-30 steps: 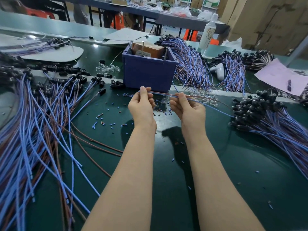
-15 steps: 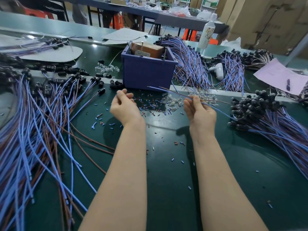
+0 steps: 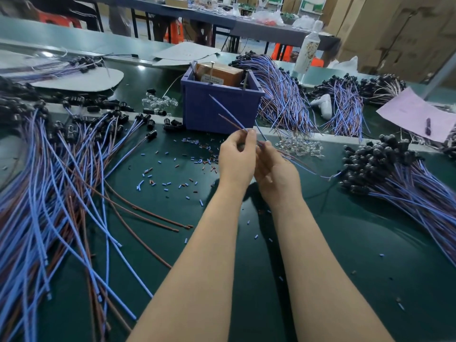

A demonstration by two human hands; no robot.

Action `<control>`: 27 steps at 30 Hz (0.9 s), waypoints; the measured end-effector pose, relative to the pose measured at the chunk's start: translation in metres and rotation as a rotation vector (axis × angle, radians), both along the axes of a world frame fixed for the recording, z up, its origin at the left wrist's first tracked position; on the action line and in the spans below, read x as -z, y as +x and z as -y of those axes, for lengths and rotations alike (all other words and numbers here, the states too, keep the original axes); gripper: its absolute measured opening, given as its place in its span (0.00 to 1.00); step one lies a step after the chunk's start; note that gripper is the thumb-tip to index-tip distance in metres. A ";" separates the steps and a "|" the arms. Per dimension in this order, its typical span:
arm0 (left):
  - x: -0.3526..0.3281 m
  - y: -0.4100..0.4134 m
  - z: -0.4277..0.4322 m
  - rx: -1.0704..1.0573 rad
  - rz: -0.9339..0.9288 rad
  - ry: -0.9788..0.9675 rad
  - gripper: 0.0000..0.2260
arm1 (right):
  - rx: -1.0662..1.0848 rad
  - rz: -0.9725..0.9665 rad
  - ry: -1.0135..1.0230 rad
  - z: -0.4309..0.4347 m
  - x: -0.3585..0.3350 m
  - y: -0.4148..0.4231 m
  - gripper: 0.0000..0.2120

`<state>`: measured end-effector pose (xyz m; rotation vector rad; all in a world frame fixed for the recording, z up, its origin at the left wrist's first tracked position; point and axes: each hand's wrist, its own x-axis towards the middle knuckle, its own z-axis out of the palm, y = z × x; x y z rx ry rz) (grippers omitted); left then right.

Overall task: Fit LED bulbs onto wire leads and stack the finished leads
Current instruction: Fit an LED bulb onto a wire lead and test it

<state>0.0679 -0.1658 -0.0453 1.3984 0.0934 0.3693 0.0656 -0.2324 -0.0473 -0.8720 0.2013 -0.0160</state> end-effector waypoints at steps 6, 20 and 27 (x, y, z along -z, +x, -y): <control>0.007 0.008 -0.015 -0.258 -0.035 -0.159 0.12 | -0.197 0.123 -0.707 -0.005 -0.008 -0.012 0.17; 0.009 0.012 -0.027 -0.420 -0.049 -0.262 0.14 | 0.426 0.647 -1.371 -0.009 -0.008 -0.018 0.06; 0.011 0.014 -0.027 -0.435 -0.055 -0.357 0.12 | 0.662 0.689 -1.462 -0.018 -0.012 -0.023 0.10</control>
